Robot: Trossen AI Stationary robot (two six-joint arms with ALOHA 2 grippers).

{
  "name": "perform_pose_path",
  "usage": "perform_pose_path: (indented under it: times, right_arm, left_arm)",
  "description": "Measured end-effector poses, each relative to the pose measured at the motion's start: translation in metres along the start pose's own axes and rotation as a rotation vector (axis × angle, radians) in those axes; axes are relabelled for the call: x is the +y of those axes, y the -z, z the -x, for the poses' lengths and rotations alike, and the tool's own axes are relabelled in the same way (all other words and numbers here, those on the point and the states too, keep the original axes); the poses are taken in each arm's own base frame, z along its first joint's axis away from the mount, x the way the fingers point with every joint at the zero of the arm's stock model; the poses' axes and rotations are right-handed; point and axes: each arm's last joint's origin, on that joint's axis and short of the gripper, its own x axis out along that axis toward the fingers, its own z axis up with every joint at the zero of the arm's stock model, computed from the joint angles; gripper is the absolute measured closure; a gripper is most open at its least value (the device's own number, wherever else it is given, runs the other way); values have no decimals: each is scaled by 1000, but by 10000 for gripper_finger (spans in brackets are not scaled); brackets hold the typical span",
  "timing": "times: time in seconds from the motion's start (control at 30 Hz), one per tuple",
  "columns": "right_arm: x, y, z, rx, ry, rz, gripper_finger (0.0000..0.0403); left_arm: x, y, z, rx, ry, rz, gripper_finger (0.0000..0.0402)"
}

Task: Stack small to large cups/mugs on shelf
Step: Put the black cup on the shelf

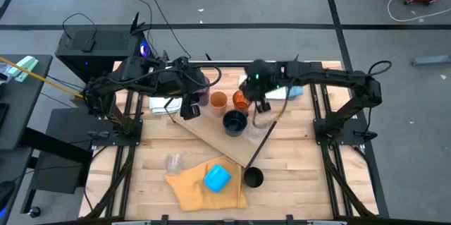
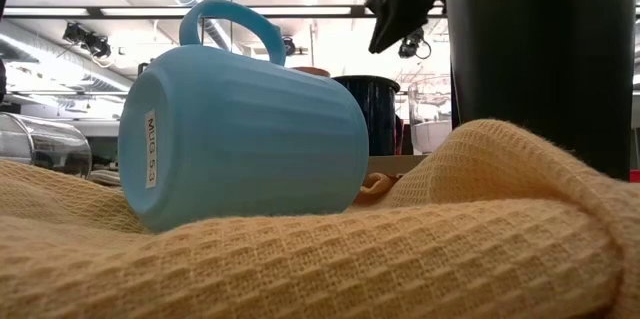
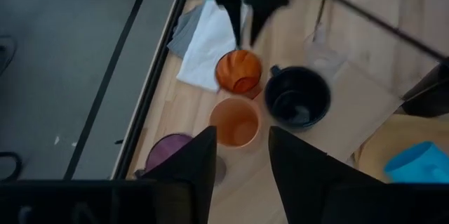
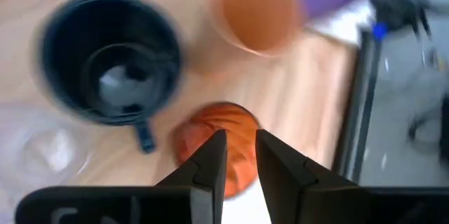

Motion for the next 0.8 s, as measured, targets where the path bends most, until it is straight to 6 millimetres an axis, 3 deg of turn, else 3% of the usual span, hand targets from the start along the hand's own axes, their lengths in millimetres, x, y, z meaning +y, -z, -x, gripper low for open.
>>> perform_pose_path:
  times: [0.17,0.4,0.67,0.8]
  right_arm:
    - [-24,15,3,15,54,-250,319]
    - [-33,24,5,26,71,-385,319]
    - [-13,15,25,0,40,-434,320]
    - [11,7,48,-56,-57,-479,320]
  left_arm:
    - [12,3,-4,42,-47,22,254]
    - [17,3,-5,48,-52,22,243]
    - [16,2,-6,47,-19,-55,247]
    - [16,-2,-6,7,-18,-96,242]
